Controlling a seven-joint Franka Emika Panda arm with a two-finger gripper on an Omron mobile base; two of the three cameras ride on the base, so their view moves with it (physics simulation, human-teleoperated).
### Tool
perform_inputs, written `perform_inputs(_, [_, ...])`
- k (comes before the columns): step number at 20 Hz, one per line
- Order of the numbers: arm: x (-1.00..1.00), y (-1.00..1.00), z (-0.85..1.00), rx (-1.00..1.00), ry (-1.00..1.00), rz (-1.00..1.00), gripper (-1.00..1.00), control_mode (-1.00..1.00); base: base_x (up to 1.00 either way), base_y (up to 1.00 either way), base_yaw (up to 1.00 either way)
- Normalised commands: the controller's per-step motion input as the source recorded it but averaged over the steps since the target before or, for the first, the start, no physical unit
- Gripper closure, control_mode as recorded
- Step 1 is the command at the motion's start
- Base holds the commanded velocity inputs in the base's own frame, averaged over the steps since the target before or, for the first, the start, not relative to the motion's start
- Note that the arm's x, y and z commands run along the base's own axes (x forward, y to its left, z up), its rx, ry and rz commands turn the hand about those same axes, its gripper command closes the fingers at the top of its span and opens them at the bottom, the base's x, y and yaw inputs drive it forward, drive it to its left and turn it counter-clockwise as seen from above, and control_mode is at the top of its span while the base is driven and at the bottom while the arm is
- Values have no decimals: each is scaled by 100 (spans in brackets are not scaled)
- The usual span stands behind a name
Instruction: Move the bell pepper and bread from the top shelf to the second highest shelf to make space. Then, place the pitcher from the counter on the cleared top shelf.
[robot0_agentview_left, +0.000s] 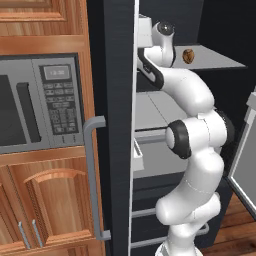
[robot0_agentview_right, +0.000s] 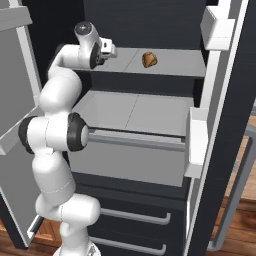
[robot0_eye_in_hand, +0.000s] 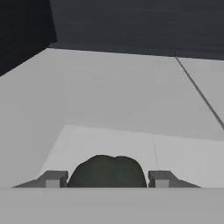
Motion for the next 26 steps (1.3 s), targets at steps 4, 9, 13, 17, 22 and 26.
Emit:
perform_inputs(4, [-29,-19,-56,-3,-2,-15,100,-100,0,0,0])
perform_inputs(9, [-76,-72,-8,2,-12,-20,100,-100,0,0,0])
perform_inputs(13, [-100,-86,0,1,0,-6,100,-100,0,0,0])
perform_inputs(17, [-100,-52,-18,0,0,0,100,-100,0,0,0])
perform_inputs(22, [-100,-38,-68,0,-1,5,100,-100,0,0,0])
perform_inputs(26, [-75,-24,-100,0,-3,12,100,-100,0,0,0])
